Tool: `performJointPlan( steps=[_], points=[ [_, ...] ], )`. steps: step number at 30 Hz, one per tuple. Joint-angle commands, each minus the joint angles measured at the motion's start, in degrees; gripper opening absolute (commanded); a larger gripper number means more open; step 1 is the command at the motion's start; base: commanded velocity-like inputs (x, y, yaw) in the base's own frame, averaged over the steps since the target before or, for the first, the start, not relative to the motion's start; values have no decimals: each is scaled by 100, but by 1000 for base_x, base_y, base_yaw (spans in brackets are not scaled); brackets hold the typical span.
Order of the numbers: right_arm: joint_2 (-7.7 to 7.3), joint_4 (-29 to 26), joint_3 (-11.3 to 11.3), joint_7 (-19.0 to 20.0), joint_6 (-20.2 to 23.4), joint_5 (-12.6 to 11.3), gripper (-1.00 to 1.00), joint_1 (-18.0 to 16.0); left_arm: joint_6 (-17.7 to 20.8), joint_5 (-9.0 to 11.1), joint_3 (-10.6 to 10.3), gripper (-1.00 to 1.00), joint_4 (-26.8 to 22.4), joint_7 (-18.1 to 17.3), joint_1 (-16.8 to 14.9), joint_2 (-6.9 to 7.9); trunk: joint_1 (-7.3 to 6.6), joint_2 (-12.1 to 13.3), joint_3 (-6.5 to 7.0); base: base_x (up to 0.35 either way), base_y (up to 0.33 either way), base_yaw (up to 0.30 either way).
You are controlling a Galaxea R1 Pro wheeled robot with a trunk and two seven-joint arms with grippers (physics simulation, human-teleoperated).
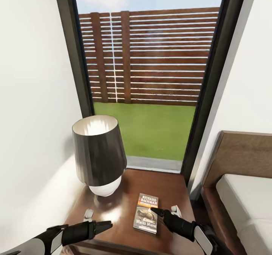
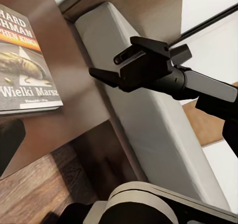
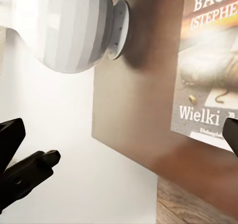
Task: In the bedroom, move the book from the bed onto either nightstand, and place the two sandals side by side next to the bed.
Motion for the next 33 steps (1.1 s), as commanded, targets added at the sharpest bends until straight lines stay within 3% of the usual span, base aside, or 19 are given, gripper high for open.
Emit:
performJointPlan(
  steps=[1,4,6,11,16,19,23,29,33],
  points=[
    [-2,5,5,0,40,-39,100,-1,33,-49,42,100,-2,-18,-2,2,-24,39,13,0,0,0],
    [-2,13,6,0,37,-39,100,1,29,-47,44,100,-2,-10,-2,2,-89,160,67,0,0,0],
    [-3,16,6,3,-20,-39,100,10,29,-46,45,100,6,227,-2,8,-133,240,103,0,0,0],
    [-61,-48,13,25,-441,-31,100,41,23,-45,45,100,4,253,-2,14,-243,440,192,0,0,0],
    [-544,-69,15,40,-597,125,100,60,17,-46,45,100,5,261,-2,23,-353,641,282,0,0,0],
    [-887,-37,15,82,-1029,280,100,73,16,-44,45,100,5,268,-2,36,-419,761,336,0,0,0],
    [-1174,105,15,361,-1571,536,100,133,10,-42,42,100,6,271,-2,48,-507,922,408,0,0,0],
    [-1364,399,15,1003,-1949,944,100,342,7,-44,37,100,6,334,-2,52,-639,1162,516,0,0,0],
    [-1397,541,15,1448,-2269,1062,100,395,4,-46,31,100,12,652,3,44,-726,1323,587,0,0,0]
  ],
)
